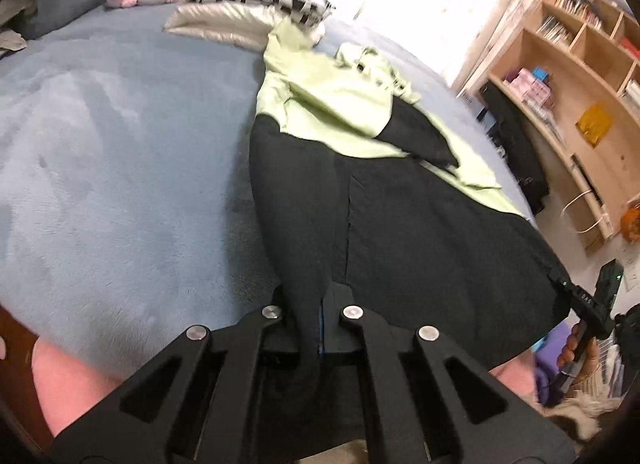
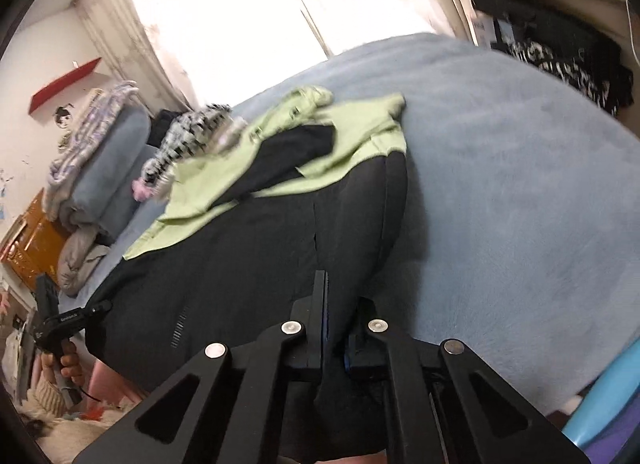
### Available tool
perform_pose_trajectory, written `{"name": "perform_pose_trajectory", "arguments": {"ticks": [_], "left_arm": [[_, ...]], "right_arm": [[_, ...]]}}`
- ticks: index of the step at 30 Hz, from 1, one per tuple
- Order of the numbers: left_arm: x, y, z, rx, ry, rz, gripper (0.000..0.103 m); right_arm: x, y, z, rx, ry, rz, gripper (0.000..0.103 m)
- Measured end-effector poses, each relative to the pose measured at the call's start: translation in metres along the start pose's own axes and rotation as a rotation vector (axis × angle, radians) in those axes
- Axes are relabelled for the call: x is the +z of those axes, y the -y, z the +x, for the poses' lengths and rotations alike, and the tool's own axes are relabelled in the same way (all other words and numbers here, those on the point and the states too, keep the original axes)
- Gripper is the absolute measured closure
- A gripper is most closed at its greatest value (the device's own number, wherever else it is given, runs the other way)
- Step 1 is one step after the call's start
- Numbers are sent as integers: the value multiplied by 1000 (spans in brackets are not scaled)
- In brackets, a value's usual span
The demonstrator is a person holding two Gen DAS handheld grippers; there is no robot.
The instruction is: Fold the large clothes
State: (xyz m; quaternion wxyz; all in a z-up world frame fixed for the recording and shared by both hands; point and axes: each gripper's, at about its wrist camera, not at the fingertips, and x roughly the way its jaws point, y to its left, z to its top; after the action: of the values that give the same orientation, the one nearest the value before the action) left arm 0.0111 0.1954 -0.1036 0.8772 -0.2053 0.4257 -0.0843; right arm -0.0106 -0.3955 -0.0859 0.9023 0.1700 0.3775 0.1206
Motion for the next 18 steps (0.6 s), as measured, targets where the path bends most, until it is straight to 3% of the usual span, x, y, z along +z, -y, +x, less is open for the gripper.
{"name": "perform_pose_trajectory", "arguments": {"ticks": [9, 13, 18], "left_arm": [[-9, 19, -61, -59, -9, -7, 103], [-17, 5, -83, -84, -20, -90, 103], [-7, -4, -79, -127, -22, -169, 103]], "right_arm": [[3, -30, -50, 26, -16, -63, 99], [12, -22, -54, 41, -33, -19, 99], [29, -9, -46, 39, -40, 97, 99]]}}
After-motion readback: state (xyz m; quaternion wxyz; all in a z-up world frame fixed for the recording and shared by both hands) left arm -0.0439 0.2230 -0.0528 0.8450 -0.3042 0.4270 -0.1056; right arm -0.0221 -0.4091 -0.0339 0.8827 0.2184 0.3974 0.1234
